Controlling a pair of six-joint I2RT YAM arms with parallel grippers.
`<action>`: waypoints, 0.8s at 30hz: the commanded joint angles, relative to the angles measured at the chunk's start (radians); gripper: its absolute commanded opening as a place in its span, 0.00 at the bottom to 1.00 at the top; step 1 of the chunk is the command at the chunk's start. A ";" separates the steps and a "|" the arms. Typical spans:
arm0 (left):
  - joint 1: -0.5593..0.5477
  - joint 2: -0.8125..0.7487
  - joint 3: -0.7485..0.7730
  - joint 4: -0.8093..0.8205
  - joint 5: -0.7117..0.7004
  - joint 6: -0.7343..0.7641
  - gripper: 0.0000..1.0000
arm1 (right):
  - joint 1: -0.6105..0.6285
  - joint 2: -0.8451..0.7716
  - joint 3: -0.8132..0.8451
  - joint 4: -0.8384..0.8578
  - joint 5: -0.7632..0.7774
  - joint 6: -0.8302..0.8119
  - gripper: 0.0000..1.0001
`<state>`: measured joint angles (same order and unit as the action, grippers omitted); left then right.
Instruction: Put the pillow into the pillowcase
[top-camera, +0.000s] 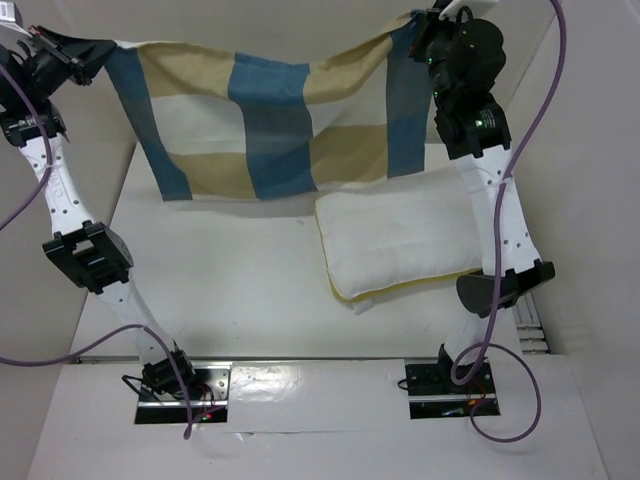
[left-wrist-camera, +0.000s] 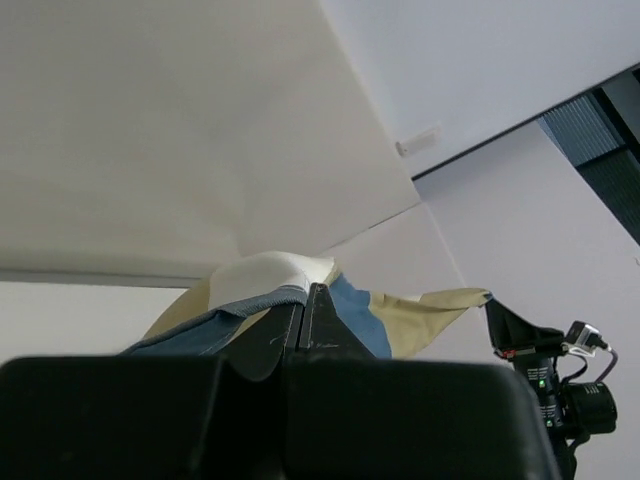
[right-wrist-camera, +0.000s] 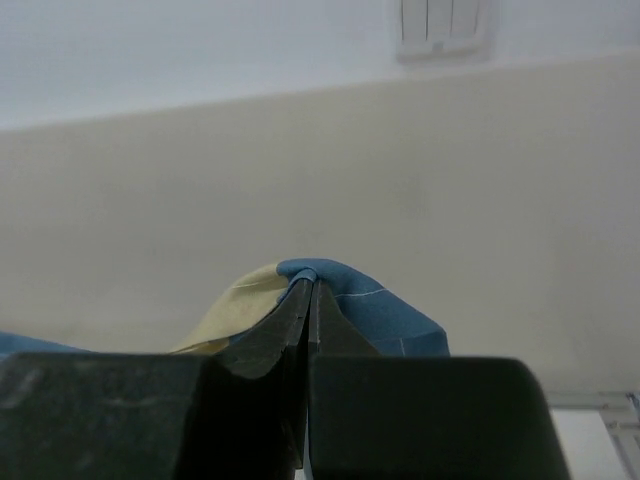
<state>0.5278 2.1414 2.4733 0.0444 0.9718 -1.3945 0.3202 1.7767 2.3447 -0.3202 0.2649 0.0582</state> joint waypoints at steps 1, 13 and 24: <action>0.030 -0.043 0.038 0.143 0.034 -0.106 0.00 | -0.009 -0.060 0.032 0.150 -0.001 -0.008 0.00; 0.182 -0.406 -0.638 -0.046 -0.004 0.135 0.00 | 0.120 -0.381 -0.647 0.066 -0.213 0.028 0.00; 0.298 -0.640 -1.010 -0.459 -0.245 0.433 0.83 | 0.546 -0.502 -1.315 0.009 -0.297 0.330 0.43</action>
<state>0.8139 1.5311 1.4857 -0.3031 0.8082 -1.0637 0.8043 1.3212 1.0698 -0.3119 -0.0082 0.2943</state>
